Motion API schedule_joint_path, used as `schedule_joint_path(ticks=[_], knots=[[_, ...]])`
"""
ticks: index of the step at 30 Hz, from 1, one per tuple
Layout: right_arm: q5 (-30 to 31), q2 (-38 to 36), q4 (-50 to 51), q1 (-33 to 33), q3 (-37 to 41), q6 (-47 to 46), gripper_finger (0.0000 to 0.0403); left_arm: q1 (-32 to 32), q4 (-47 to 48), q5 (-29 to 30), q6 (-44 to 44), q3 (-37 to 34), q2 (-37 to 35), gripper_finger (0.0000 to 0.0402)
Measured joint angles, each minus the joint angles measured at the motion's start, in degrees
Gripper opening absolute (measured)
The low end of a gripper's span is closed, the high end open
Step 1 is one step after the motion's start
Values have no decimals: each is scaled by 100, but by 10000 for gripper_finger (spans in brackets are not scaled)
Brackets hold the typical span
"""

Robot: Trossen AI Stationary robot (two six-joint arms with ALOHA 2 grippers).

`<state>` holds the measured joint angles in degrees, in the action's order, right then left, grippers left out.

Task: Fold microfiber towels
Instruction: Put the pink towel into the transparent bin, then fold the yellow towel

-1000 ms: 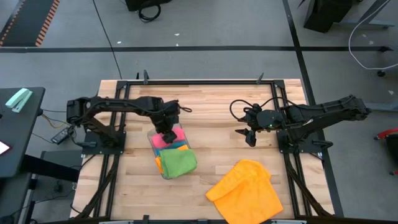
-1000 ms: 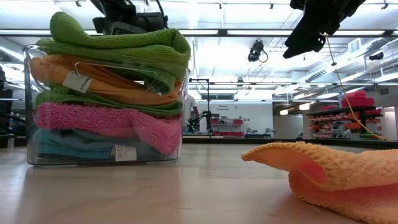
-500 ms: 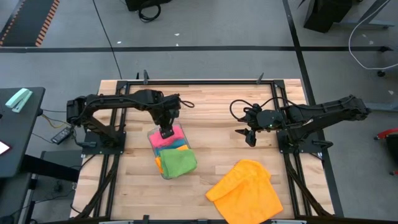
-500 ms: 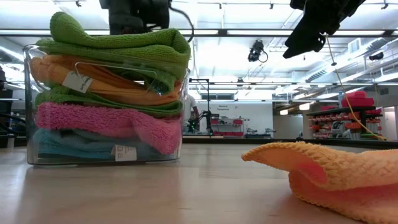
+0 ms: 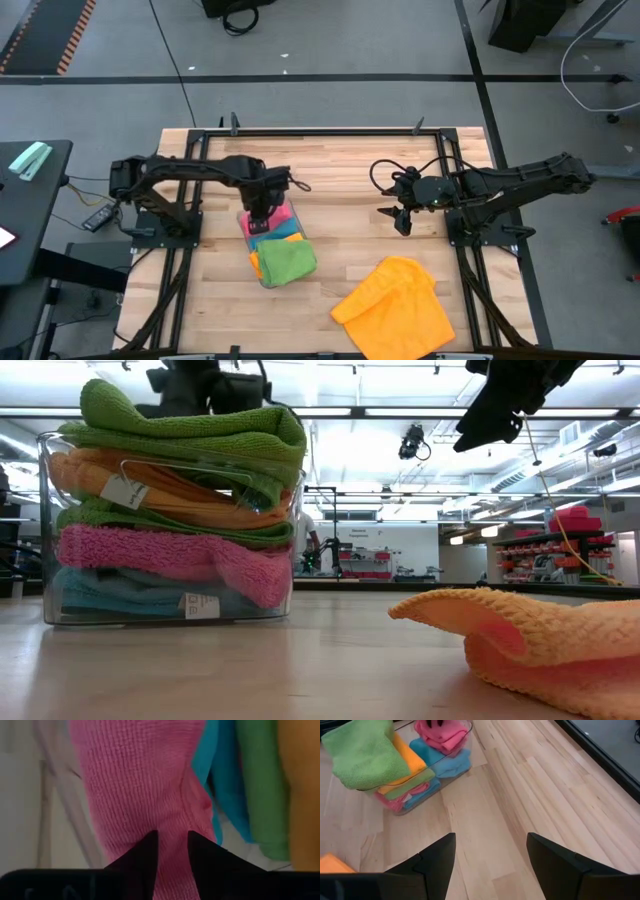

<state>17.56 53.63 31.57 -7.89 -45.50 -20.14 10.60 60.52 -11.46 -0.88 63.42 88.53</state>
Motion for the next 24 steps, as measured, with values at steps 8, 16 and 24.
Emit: schedule_joint_path(ticks=[8, 16, 24], knots=[[-25, 0, 0, -1, 0, -151, 253, -34, -164, -23, -22, -66, -55, 90], [-1282, 803, 2, -207, 0, -272, 253, 21, -177, -38, 4, 853, -240, 81], [-1943, 2077, 633, -508, 2, -531, 253, 10, -333, -41, -320, 1126, -240, 86]])
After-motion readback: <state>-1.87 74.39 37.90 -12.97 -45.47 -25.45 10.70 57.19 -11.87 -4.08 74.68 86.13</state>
